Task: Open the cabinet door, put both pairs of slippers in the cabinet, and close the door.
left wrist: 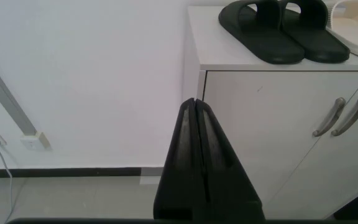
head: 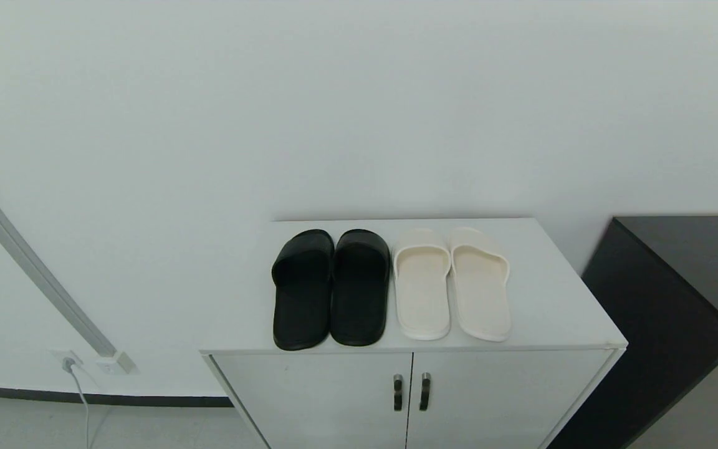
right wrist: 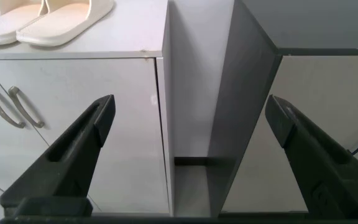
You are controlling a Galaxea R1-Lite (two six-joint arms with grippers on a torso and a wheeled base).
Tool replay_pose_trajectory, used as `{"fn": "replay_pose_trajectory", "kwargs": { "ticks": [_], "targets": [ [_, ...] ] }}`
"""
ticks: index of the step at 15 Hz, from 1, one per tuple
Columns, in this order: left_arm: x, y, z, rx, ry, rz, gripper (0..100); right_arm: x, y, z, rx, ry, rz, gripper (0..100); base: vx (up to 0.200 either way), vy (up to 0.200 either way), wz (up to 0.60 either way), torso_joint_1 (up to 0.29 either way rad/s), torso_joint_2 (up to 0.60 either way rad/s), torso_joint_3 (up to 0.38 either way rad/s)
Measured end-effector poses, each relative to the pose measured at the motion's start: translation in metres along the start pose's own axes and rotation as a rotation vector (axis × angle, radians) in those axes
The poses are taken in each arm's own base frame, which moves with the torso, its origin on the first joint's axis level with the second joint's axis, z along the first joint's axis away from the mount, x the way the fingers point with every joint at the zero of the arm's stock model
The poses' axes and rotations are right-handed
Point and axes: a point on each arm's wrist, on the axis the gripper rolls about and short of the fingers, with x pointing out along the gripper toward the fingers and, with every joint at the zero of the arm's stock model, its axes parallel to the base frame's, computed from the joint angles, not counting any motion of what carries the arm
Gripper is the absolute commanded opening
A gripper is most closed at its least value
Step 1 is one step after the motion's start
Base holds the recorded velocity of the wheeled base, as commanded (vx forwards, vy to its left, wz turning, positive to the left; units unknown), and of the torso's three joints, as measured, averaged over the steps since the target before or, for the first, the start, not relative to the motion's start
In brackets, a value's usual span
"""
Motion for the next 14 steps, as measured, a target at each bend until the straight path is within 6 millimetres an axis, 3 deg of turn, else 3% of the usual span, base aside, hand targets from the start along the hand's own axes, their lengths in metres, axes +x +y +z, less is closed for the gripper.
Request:
{"fn": "replay_pose_trajectory", "kwargs": {
  "ticks": [14],
  "targets": [
    [0.0,0.0,0.0,0.0,0.0,-0.001,0,0.0,-0.0002,0.0002,-0.015,-0.002,-0.011,100,0.0,0.0,0.0,0.0,0.0,0.0]
  ]
}}
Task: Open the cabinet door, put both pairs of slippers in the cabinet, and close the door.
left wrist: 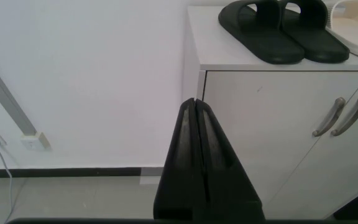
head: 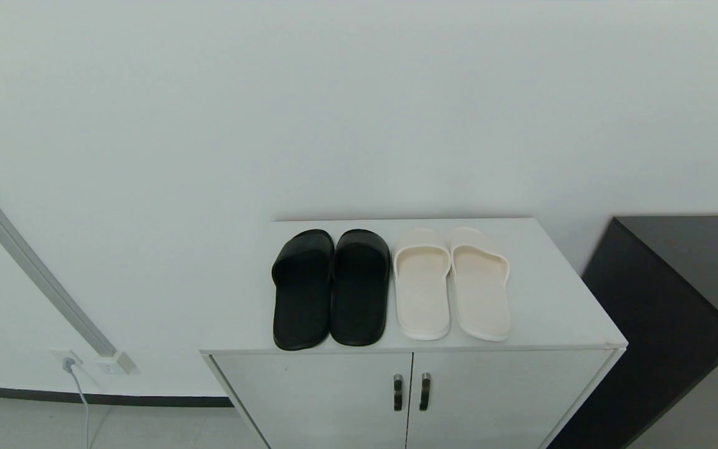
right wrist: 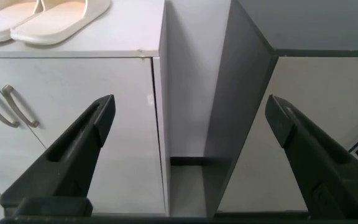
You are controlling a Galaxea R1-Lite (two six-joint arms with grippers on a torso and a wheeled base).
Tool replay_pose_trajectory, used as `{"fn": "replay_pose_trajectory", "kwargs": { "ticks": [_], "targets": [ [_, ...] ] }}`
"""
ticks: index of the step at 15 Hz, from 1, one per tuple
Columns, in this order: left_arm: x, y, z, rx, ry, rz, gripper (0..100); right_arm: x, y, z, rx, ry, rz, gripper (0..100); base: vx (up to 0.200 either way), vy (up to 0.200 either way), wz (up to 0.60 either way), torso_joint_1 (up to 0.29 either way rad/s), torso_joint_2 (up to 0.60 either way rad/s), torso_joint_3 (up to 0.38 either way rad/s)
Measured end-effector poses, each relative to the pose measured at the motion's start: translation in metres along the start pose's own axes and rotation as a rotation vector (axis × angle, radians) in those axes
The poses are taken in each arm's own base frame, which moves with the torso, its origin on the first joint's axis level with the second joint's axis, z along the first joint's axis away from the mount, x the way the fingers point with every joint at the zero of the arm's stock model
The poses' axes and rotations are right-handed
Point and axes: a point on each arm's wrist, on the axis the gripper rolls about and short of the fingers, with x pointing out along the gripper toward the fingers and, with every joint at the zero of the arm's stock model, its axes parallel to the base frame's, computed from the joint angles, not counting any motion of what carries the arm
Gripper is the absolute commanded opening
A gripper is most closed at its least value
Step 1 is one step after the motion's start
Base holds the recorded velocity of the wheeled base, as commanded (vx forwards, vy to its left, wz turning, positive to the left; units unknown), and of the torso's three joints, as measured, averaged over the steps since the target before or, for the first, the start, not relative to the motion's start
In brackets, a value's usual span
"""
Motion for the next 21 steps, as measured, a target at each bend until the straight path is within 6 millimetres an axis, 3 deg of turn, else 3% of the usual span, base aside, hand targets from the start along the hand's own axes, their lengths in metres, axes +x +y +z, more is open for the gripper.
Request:
{"fn": "replay_pose_trajectory", "kwargs": {
  "ticks": [2,5,7,11,15,21],
  "targets": [
    [0.0,0.0,0.0,0.0,0.0,0.0,0,0.0,0.0,0.003,0.018,-0.018,0.006,100,0.0,0.0,0.0,0.0,0.0,0.0],
    [0.0,0.0,0.0,0.001,0.0,0.0,0,-0.005,-0.002,0.046,0.107,-0.091,0.041,100,0.0,0.0,0.0,0.0,0.0,0.0],
    [0.0,0.0,0.0,0.0,0.0,0.0,0,0.005,-0.002,0.063,0.108,-0.037,0.06,100,0.0,0.0,0.0,0.0,0.0,0.0],
    [0.0,0.0,0.0,0.0,0.0,0.0,0,0.045,0.0,0.083,0.108,0.081,0.142,100,0.0,0.0,0.0,0.0,0.0,0.0],
    [0.0,0.0,0.0,0.001,0.0,0.0,0,0.09,0.007,0.1,0.108,0.091,0.214,100,0.0,0.0,0.0,0.0,0.0,0.0],
    [0.0,0.0,0.0,0.001,-0.001,0.0,0,0.132,0.046,0.125,0.115,0.148,0.322,100,0.0,0.0,0.0,0.0,0.0,0.0]
  ]
}}
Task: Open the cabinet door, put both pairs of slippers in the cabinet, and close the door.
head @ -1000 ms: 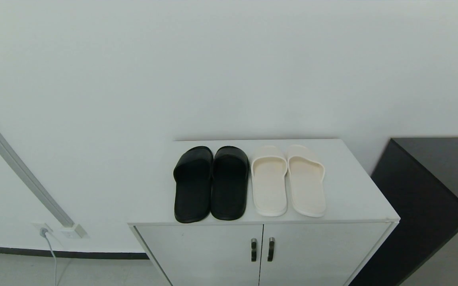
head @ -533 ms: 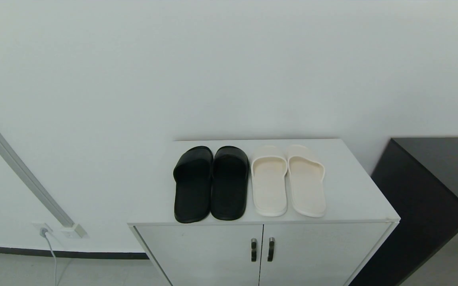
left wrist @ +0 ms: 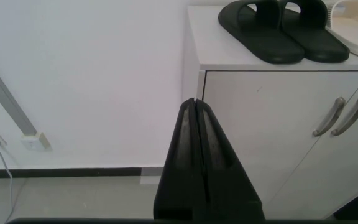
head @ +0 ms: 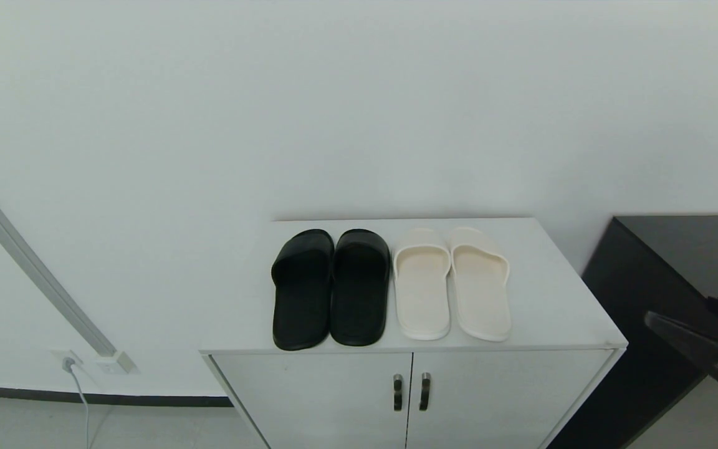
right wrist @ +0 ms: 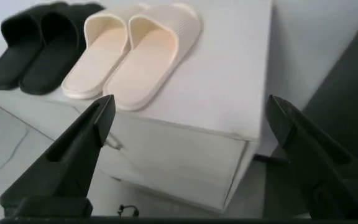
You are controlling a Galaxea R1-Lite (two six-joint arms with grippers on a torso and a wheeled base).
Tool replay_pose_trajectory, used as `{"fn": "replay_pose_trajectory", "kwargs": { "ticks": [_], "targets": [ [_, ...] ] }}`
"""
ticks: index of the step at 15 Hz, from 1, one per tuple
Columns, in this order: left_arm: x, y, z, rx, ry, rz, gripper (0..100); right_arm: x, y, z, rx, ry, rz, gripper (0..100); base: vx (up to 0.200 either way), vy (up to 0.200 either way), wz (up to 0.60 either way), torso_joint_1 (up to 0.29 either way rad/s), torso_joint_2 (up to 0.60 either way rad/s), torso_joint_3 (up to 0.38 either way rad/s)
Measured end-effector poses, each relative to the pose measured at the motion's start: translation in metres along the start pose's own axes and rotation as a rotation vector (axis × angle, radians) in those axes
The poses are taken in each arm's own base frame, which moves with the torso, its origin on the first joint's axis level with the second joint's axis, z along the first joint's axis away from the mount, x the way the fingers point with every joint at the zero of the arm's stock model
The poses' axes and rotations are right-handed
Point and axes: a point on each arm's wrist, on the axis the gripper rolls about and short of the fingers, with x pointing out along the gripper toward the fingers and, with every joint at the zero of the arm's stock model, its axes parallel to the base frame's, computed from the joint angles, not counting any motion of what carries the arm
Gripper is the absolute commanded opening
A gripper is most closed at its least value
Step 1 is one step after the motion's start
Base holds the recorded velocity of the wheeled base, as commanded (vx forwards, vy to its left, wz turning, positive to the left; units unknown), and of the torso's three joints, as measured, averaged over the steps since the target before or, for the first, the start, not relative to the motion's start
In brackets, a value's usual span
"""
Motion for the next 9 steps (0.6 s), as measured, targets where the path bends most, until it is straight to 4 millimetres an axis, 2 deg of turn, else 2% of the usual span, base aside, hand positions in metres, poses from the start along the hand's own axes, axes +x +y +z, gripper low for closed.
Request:
{"fn": "replay_pose_trajectory", "kwargs": {
  "ticks": [5,9],
  "targets": [
    [0.0,0.0,0.0,0.0,0.0,0.0,0,0.041,0.057,0.027,0.053,0.007,0.031,100,0.0,0.0,0.0,0.0,0.0,0.0],
    [0.0,0.0,0.0,0.0,0.0,0.0,0,0.086,0.096,0.033,0.031,0.036,-0.011,100,0.0,0.0,0.0,0.0,0.0,0.0]
  ]
}}
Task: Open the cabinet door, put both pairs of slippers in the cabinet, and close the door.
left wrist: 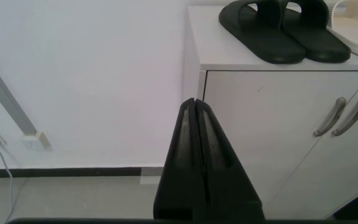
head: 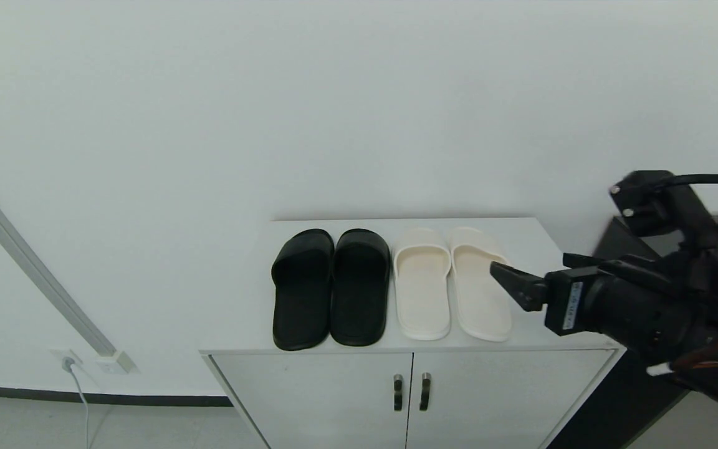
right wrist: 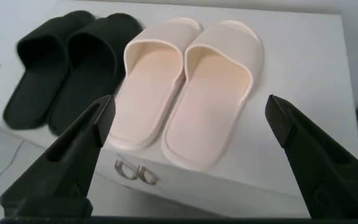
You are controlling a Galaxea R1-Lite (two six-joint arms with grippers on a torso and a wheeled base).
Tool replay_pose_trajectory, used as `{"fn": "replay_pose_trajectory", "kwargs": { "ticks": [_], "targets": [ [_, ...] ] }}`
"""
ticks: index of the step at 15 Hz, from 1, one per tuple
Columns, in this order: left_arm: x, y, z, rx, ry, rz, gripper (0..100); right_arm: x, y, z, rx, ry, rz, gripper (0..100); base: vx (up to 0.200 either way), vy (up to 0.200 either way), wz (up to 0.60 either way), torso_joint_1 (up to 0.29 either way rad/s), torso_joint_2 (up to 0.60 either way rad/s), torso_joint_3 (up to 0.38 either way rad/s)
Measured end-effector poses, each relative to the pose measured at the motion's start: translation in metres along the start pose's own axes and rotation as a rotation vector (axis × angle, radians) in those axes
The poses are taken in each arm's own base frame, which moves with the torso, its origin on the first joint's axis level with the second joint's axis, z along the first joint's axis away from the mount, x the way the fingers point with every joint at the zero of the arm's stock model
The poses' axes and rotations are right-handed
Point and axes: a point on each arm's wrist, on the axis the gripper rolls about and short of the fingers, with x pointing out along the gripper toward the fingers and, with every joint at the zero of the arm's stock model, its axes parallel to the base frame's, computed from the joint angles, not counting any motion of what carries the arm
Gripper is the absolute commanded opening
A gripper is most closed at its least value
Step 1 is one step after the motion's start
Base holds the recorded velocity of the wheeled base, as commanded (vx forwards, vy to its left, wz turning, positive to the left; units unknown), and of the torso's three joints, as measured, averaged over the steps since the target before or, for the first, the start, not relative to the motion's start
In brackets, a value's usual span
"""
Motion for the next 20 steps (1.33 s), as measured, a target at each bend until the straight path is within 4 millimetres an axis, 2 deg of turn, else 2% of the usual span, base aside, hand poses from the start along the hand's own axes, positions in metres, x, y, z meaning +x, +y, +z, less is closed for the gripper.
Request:
{"fn": "replay_pose_trajectory", "kwargs": {
  "ticks": [5,10,15,20],
  "targets": [
    [0.0,0.0,0.0,0.001,0.0,0.0,0,0.057,0.031,-0.011,0.04,0.02,-0.144,100,0.0,0.0,0.0,0.0,0.0,0.0],
    [0.0,0.0,0.0,0.0,0.0,-0.001,0,0.108,0.052,-0.029,0.034,0.009,-0.211,100,0.0,0.0,0.0,0.0,0.0,0.0],
    [0.0,0.0,0.0,0.0,0.0,-0.002,0,0.155,0.045,-0.048,0.041,-0.031,-0.282,100,0.0,0.0,0.0,0.0,0.0,0.0],
    [0.0,0.0,0.0,0.0,0.0,-0.001,0,0.179,0.042,-0.054,0.019,-0.03,-0.31,100,0.0,0.0,0.0,0.0,0.0,0.0]
  ]
}}
